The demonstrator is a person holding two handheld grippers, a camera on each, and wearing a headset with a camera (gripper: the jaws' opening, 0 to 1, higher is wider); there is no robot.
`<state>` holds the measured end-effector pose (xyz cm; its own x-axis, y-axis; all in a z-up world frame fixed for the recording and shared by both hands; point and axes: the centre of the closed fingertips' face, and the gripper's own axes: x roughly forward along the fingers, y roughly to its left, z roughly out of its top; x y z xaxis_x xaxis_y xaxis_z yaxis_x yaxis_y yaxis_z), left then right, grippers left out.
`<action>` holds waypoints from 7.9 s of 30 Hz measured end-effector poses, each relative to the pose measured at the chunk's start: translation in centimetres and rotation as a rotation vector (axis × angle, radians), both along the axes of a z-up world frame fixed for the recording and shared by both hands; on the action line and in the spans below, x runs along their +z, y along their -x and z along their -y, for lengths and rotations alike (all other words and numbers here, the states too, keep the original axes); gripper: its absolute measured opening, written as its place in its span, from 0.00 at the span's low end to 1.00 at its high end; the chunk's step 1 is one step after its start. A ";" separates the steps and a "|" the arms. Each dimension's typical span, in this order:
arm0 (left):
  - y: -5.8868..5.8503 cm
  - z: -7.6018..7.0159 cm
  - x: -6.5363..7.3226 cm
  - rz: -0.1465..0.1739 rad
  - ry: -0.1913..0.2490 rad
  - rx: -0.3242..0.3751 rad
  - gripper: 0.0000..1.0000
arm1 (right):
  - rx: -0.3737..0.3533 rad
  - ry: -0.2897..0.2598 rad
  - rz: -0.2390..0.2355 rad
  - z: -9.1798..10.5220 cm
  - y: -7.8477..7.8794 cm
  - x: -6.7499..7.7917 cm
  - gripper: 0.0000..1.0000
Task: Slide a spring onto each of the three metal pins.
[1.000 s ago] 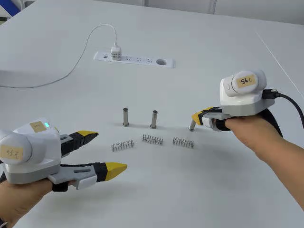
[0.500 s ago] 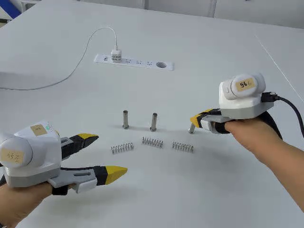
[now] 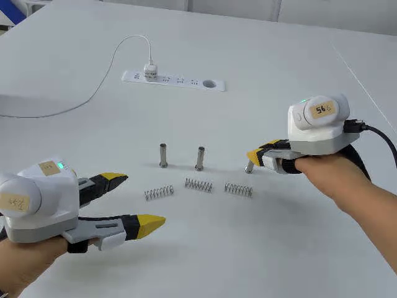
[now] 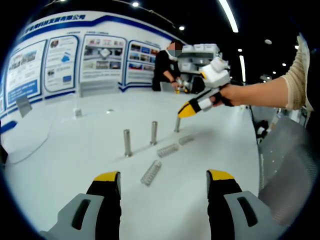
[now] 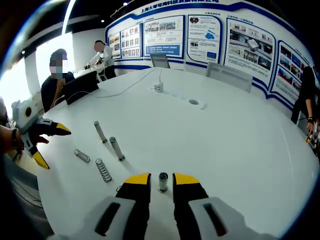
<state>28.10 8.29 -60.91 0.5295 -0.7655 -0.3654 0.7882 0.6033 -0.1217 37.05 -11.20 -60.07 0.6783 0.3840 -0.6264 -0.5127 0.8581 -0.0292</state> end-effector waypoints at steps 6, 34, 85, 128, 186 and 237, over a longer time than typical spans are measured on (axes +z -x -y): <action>0.0 0.0 0.0 0.000 0.000 0.000 0.71 | 0.012 0.002 0.015 0.1 0.3 0.6 0.19; -0.2 -0.1 0.1 0.003 -0.001 0.004 0.71 | 0.159 0.003 0.020 -1.5 3.4 1.2 0.20; -0.2 -0.4 -0.4 -0.010 -0.002 0.018 0.71 | 0.551 0.199 -0.154 -5.9 4.6 -4.7 0.16; -0.4 -1.2 -0.6 -0.019 0.012 0.039 0.71 | 0.650 0.319 -0.205 -6.3 4.6 -6.0 0.12; -0.4 -0.1 0.1 -0.001 0.000 0.008 0.70 | 0.473 0.185 -0.101 -4.5 3.5 -1.7 0.12; -0.5 0.2 0.5 0.006 -0.007 0.000 0.70 | 0.193 -0.064 0.187 -1.4 0.2 6.0 0.12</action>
